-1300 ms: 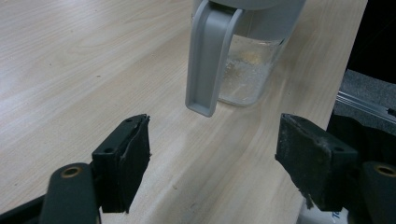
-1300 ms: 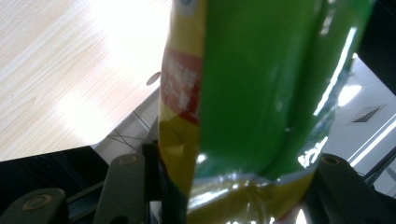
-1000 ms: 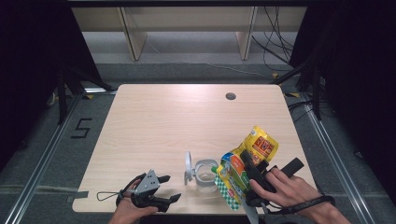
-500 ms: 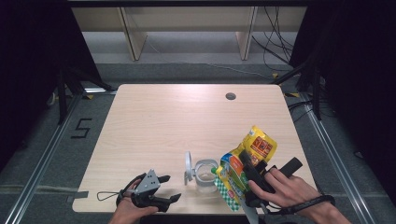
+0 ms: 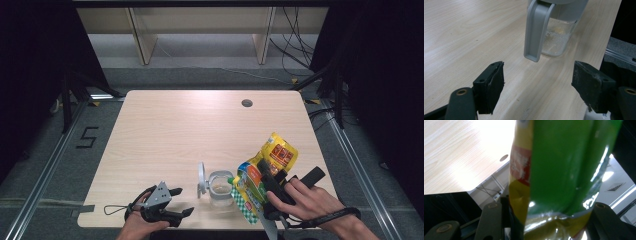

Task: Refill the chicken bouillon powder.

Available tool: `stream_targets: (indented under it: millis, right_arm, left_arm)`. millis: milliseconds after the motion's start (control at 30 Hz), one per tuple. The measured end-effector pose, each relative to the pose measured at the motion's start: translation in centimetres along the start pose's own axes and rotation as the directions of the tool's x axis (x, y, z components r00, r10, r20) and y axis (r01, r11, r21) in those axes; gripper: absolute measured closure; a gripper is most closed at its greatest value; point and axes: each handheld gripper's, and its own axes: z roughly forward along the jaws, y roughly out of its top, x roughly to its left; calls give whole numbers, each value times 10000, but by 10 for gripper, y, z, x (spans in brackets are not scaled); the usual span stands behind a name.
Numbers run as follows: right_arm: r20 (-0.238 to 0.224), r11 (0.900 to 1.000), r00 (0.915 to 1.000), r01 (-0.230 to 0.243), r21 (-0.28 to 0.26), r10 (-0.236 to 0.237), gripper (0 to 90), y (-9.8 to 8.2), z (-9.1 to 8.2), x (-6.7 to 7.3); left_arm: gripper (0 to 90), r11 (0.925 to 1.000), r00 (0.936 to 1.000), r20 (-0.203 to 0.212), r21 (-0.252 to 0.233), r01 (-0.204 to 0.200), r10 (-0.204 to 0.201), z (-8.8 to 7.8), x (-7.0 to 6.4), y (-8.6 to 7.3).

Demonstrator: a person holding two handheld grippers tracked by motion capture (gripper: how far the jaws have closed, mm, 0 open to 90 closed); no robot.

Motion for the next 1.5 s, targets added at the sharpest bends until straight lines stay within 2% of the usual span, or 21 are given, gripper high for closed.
stream_targets:
  millis: [33, 100, 200, 233, 267, 300, 400, 533, 567, 633, 767, 867, 1000, 1033, 1133, 1200, 1300, 1333, 1400, 1467, 1500]
  right_arm:
    - [3, 10000, 10000, 47, -37, -47, 520, 0, 0, 0]
    - [24, 9999, 9999, 110, -27, -110, 519, 0, 0, -1]
    - [-2, 9998, 9998, 203, -45, -203, 520, 0, 0, -2]
    - [-64, 10000, 10000, 12, 43, -12, 520, 0, 0, 0]
    - [35, 9997, 9997, 251, -45, -251, 520, 0, 1, -2]
    - [-32, 10000, 10000, 51, 40, -51, 520, 0, 0, -1]
    - [91, 9998, 9997, 213, -44, -213, 520, 2, 0, -1]
    - [39, 10000, 10000, 44, -51, -43, 520, 3, -1, -1]
    - [127, 9997, 9997, 222, -144, -220, 520, 5, -1, -2]
    - [122, 9996, 9997, 229, -133, -228, 520, 5, 0, -2]
    - [97, 9998, 9999, 84, -165, -82, 520, 4, 0, -2]
    - [87, 9997, 9998, 205, -152, -204, 521, 3, 1, -3]
    - [104, 9997, 9997, 205, -159, -203, 521, 3, 1, -3]
    - [101, 9997, 9998, 193, -152, -191, 521, 3, 1, -3]
    - [89, 9998, 9999, 92, -188, -91, 522, 3, 0, -2]
    - [120, 9997, 9998, 163, -189, -161, 522, 4, 1, -2]
    - [84, 9999, 10000, 51, -140, -49, 523, 3, -1, -1]
    - [85, 9998, 9999, 138, -131, -136, 523, 3, -1, -2]
    - [99, 9997, 9998, 188, -170, -187, 523, 3, -1, -2]
    - [117, 9999, 9999, 79, -139, -78, 524, 3, -2, -1]
    - [117, 9999, 9999, 79, -139, -78, 524, 3, -2, -1]
  left_arm:
    - [253, 9999, 9999, 87, 73, 101, -102, 0, 0, 0]
    - [253, 9999, 9999, 49, 72, -152, 152, 0, 2, 1]
    - [253, 9999, 10000, 47, 88, 67, -67, -1, 0, 0]
    - [253, 9999, 10000, 77, 107, 16, -17, -1, 1, 1]
    - [253, 9999, 9999, 60, 67, 100, -100, 0, 0, 1]
    - [253, 9999, 9999, 61, 59, -134, 134, -1, 1, 1]
    - [253, 9998, 9998, 82, 115, -160, 159, -1, 1, 1]
    - [252, 9999, 9999, 51, 60, -119, 118, -1, 1, 1]
    - [252, 9999, 9999, 81, 107, 94, -95, -1, 0, 0]
    - [252, 9999, 9999, 48, 71, 90, -90, -1, 0, 0]
    - [252, 9997, 9997, 33, 94, -225, 224, -2, 2, 1]
    - [252, 9999, 9999, 48, 75, 108, -109, -1, 0, 0]
    - [252, 9997, 9998, 21, 100, -214, 214, -2, 2, 1]
    - [252, 9999, 9999, 42, 80, 117, -117, -1, 0, 0]
    - [252, 9997, 9997, 26, 92, -236, 236, -2, 2, 1]
    - [252, 9999, 9999, 38, 75, 112, -112, -1, 0, 0]
    - [252, 9997, 9998, 14, 110, -201, 201, -1, 2, 1]
    - [252, 9999, 9999, 35, 85, 102, -102, -1, 0, 0]
    - [252, 9999, 9999, 61, 79, 141, -141, -1, 0, 0]
    - [252, 9998, 9998, -23, 89, -189, 189, -1, 1, 1]
    - [252, 10000, 10000, -51, 47, -77, 77, -1, 0, 1]
